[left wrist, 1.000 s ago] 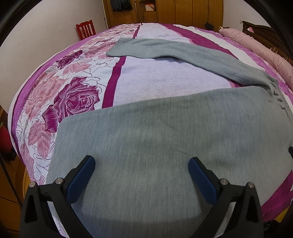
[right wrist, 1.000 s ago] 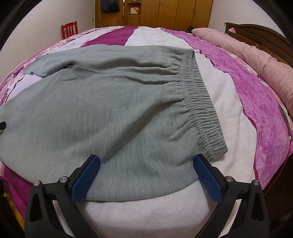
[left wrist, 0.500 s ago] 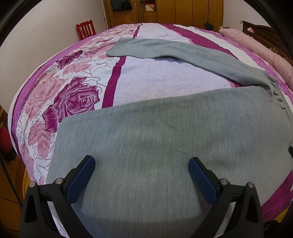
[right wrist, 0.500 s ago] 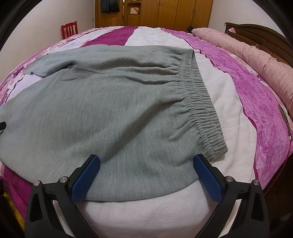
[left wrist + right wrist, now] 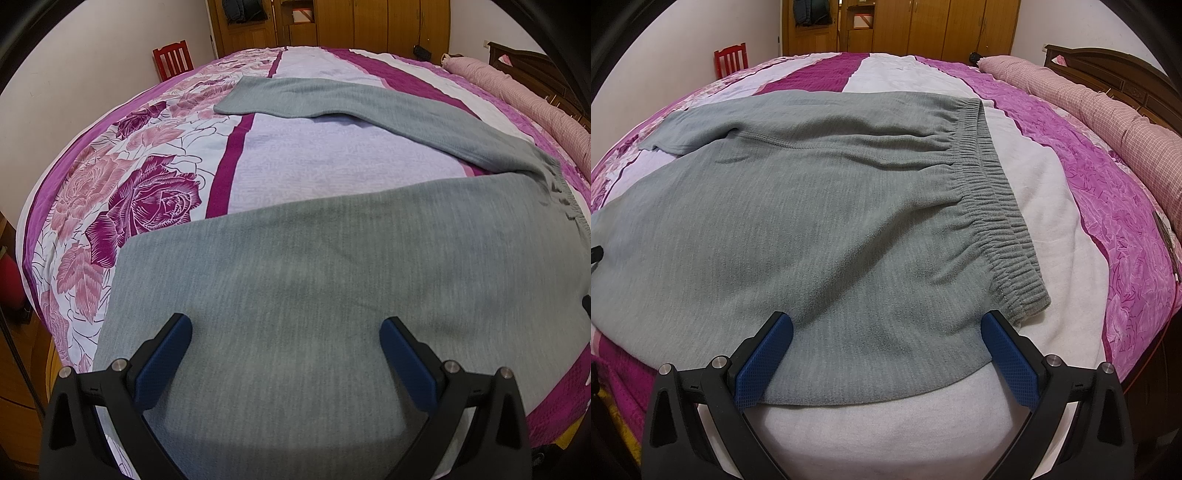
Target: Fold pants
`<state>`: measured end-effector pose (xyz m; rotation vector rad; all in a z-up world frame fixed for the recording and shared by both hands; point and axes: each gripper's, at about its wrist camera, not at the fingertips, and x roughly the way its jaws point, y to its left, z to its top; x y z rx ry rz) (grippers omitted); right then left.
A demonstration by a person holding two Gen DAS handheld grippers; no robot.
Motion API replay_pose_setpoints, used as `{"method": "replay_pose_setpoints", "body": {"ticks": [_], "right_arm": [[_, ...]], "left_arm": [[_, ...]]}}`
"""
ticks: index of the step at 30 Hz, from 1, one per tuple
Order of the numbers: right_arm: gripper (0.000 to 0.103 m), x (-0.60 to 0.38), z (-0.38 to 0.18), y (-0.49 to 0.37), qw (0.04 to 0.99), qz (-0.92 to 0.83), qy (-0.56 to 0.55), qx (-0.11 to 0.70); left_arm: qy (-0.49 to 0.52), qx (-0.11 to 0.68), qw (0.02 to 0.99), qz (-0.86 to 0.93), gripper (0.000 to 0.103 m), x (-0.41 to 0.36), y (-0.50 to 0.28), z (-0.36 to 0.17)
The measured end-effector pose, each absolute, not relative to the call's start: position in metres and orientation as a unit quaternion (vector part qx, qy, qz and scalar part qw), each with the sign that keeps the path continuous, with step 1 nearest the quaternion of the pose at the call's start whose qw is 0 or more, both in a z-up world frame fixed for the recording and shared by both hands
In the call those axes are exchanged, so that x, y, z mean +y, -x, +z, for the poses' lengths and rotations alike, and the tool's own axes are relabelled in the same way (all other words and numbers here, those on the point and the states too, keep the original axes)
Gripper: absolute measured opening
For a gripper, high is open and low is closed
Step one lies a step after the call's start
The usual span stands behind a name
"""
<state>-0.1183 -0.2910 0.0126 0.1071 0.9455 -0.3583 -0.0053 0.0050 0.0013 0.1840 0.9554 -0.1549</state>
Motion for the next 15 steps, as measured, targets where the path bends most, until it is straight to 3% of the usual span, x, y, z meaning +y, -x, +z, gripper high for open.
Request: {"method": "replay_pose_setpoints", "body": {"ticks": [15], "right_arm": [[0.103,-0.2892,0.0115,0.1123,0.861,-0.172,-0.032,0.478]], "left_arm": [[-0.094,0.459,0.881,-0.072,0.103,0.0052,0.0038,0.0013]]}}
